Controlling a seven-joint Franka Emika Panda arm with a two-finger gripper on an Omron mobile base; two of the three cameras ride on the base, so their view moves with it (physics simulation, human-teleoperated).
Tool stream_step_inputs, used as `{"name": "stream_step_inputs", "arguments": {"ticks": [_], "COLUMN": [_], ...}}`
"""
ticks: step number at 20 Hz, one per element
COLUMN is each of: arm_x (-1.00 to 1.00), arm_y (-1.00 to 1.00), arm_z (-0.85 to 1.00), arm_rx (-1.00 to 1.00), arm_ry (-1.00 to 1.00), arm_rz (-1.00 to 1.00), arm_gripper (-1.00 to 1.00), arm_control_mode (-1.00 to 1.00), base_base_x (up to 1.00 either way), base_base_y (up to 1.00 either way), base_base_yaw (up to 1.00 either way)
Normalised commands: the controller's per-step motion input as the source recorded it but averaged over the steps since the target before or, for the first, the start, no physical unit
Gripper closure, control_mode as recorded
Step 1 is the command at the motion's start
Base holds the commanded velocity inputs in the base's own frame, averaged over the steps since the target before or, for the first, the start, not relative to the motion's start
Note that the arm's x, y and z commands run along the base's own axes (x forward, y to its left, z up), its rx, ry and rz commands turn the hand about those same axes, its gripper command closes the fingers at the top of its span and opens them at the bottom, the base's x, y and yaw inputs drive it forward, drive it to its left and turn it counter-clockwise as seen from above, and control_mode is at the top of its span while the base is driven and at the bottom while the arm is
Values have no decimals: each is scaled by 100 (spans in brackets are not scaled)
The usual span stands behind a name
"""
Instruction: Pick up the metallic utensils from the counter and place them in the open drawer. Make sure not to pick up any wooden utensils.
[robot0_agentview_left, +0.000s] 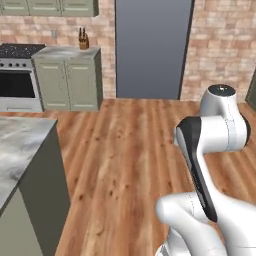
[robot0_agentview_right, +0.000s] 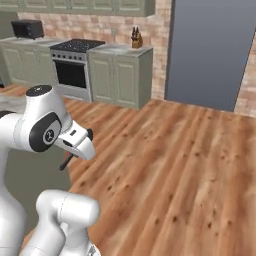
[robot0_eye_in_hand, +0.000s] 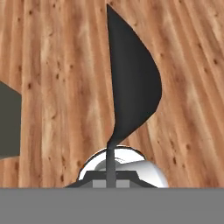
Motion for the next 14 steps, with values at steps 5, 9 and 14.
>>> {"name": "stream_step_inputs", "arguments": {"ticks": [5,9,14], "arm_x": [0,0,0], "arm_y": [0,0,0], "arm_z": [0,0,0], "arm_rx": [0,0,0], "arm_ry": [0,0,0], "arm_rz": [0,0,0], "arm_gripper": [100,100,100], "arm_control_mode": [100,100,100], "base_base_x": [100,100,100], "base_base_y": [-79,-74,-59], "base_base_yaw": [36,37,41]}}
